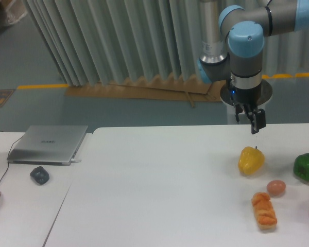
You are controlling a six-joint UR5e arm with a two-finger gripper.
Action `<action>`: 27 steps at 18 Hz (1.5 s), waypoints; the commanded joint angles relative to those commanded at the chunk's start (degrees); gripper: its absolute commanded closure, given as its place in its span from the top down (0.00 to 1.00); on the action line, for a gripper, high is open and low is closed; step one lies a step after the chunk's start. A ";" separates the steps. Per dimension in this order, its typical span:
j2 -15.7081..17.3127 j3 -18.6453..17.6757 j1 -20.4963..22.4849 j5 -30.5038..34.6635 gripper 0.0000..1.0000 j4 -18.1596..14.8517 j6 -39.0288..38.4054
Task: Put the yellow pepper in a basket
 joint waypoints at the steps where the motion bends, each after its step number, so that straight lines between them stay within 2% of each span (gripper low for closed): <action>1: 0.01 -0.20 0.00 0.01 1.00 0.03 -0.12; 23: 0.36 -0.03 1.14 -0.17 1.00 0.38 -2.93; 27: 0.01 0.24 1.93 -0.08 1.00 2.22 -5.03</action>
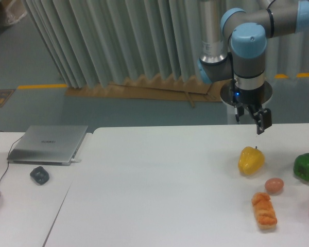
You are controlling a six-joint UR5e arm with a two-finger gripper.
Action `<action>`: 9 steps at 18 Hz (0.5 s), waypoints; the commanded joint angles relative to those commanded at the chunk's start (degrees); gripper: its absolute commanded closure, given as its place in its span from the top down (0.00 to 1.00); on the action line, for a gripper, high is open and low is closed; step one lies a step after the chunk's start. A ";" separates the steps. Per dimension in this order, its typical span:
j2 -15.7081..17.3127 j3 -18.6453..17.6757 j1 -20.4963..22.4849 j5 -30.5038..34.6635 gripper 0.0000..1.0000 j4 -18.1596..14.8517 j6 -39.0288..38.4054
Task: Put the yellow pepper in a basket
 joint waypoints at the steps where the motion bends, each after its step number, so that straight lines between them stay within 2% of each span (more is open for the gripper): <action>1: 0.17 -0.17 0.96 -0.09 1.00 0.09 -0.79; 5: 0.18 0.52 3.95 -0.35 1.00 1.05 -5.45; 7: 0.09 0.70 4.22 -0.18 1.00 4.20 -7.81; 9: -0.26 0.53 4.83 0.00 1.00 6.41 -15.34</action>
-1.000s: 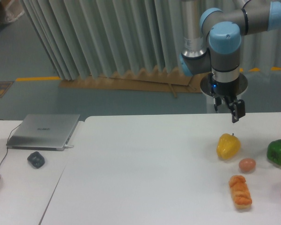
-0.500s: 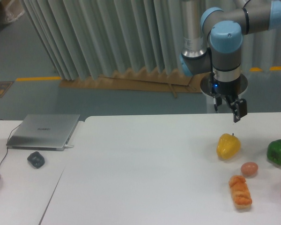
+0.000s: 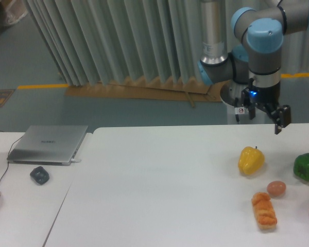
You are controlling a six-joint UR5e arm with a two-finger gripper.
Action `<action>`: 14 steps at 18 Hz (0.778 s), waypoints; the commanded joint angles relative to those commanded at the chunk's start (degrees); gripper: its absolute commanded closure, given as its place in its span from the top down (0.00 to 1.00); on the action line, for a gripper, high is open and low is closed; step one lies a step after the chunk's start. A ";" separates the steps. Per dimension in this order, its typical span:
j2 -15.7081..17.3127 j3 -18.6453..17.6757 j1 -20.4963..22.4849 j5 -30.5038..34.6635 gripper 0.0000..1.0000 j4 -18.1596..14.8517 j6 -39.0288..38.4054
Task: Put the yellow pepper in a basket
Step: 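Lower the open gripper onto the yellow pepper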
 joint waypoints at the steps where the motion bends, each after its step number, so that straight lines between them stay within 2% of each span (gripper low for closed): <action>1: -0.44 -0.09 0.00 0.17 1.00 0.44 -3.96; 4: -4.56 -1.23 -1.22 8.24 1.00 1.24 -17.05; 5: -5.53 -3.06 -3.58 11.31 1.00 2.89 -22.49; 8: -6.07 -6.85 -5.09 13.36 1.00 10.71 -23.51; 14: -8.70 -6.33 -10.98 13.45 1.00 10.64 -22.55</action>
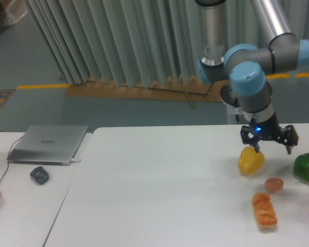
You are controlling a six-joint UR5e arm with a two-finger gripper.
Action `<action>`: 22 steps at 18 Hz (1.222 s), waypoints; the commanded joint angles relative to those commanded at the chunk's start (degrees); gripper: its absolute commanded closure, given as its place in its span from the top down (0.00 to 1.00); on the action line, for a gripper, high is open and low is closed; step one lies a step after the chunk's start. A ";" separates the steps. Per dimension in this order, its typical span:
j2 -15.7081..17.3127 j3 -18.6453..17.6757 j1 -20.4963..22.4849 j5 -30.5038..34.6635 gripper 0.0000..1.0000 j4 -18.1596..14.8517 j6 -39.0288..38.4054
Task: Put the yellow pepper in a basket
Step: 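Lower the open gripper onto the yellow pepper, then close the gripper around the yellow pepper's top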
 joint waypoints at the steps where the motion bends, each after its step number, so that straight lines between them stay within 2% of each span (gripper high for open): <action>1: -1.31 0.35 -0.88 0.34 1.00 0.00 2.18; 4: -2.81 0.18 -2.37 2.01 1.00 -0.09 4.48; 6: -3.25 -0.26 -2.99 3.16 1.00 -0.61 10.35; 9: -3.69 -0.35 -4.40 5.18 1.00 -1.93 10.99; 17: -4.57 -0.70 -5.54 6.24 1.00 -2.11 14.77; 22: -3.35 -4.65 -5.37 7.12 1.00 -2.02 14.41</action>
